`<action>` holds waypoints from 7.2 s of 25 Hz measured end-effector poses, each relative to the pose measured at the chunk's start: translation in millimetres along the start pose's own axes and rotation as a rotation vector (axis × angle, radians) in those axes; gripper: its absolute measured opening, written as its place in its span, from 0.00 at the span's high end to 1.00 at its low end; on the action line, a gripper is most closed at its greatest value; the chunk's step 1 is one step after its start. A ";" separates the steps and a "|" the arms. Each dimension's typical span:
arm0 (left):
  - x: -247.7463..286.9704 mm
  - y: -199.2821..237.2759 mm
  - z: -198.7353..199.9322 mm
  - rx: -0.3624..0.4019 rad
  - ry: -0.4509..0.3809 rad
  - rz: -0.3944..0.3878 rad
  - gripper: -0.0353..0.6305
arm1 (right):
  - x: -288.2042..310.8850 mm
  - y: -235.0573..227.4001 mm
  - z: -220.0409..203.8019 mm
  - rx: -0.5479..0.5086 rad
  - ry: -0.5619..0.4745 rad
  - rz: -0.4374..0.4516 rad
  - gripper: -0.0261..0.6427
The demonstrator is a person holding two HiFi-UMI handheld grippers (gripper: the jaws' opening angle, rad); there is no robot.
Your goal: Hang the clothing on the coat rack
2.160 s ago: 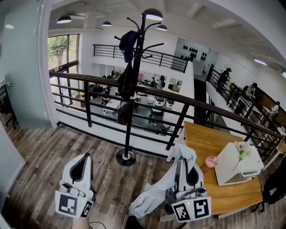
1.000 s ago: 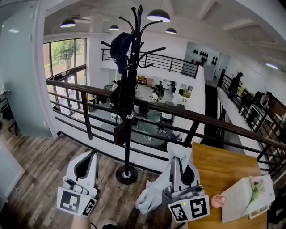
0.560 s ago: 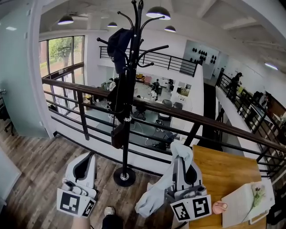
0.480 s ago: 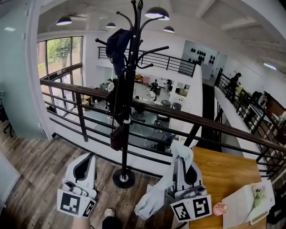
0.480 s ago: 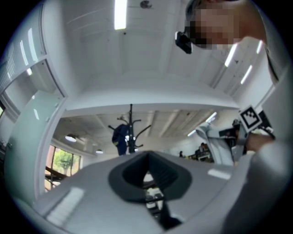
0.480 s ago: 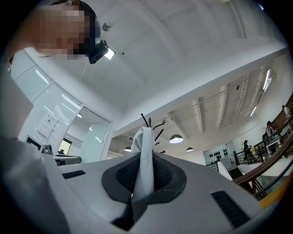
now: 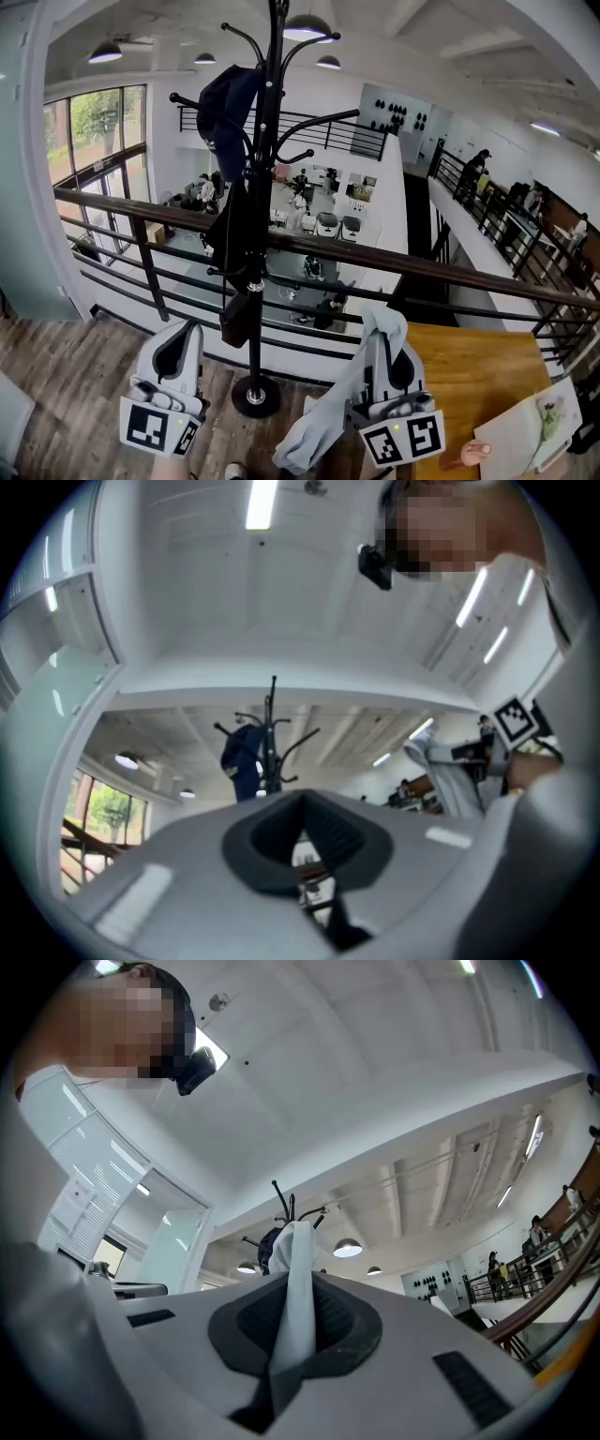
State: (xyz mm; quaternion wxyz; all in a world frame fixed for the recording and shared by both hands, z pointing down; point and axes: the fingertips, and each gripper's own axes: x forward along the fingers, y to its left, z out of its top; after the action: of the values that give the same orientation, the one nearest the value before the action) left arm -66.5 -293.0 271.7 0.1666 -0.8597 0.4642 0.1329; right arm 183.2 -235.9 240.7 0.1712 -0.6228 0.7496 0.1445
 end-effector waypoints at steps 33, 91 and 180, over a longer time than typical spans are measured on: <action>126.9 119.8 -77.5 -0.115 -0.064 -0.207 0.94 | 196.3 -39.1 33.7 0.012 -0.071 -0.135 0.95; 101.9 154.5 -68.3 0.029 0.002 0.142 0.94 | 344.0 -39.2 52.8 -0.013 -0.045 0.140 0.95; -56.9 -24.1 -2.9 -0.023 0.063 -0.078 0.94 | -51.4 12.4 -36.5 -0.184 0.240 -0.069 0.96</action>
State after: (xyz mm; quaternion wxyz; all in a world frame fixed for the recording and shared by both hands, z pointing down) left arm -76.4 -239.0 300.1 0.1469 -0.8827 0.4339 0.1048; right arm 176.7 -203.9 296.0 0.0275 -0.6739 0.7266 0.1310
